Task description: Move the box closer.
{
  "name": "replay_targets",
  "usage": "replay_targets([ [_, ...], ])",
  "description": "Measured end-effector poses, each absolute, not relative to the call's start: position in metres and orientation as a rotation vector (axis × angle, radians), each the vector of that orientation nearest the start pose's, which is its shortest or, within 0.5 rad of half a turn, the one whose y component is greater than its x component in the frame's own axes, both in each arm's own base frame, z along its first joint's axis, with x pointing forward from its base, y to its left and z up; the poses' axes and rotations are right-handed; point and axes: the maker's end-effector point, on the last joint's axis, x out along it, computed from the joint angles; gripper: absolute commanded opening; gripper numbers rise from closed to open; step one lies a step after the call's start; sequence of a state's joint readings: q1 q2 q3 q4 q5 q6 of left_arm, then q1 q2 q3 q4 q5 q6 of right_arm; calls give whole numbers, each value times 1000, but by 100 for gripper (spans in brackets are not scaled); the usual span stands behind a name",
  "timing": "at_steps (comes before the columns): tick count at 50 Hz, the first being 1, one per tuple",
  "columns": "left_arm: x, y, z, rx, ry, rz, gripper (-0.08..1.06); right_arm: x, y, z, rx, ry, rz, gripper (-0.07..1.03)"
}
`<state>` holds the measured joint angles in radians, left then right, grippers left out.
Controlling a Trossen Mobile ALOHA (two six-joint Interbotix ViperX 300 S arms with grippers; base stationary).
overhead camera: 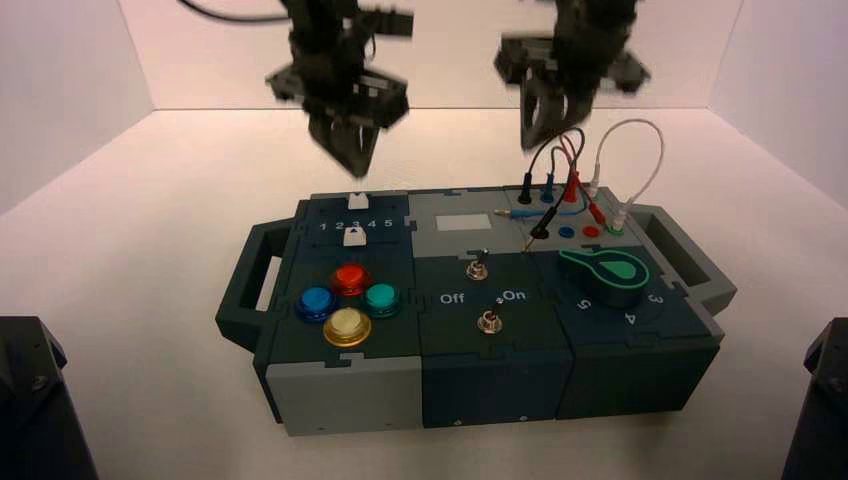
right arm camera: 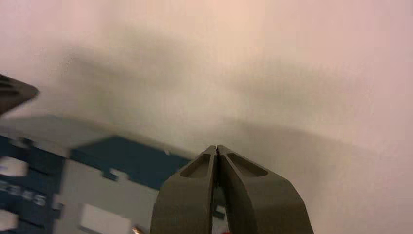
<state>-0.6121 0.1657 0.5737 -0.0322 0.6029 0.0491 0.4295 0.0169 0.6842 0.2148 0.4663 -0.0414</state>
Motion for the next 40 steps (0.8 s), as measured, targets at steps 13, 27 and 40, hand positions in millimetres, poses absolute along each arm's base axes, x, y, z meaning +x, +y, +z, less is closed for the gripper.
replay_targets([
  [13, 312, -211, 110, 339, 1139, -536, -3, 326, 168, 157, -38, 961, 419, -2],
  [27, 304, -205, 175, 279, 999, -542, -3, 296, 157, 218, -29, 855, 454, -2],
  [40, 299, -202, 181, 279, 998, -543, -3, 285, 151, 219, -36, 847, 457, -2],
])
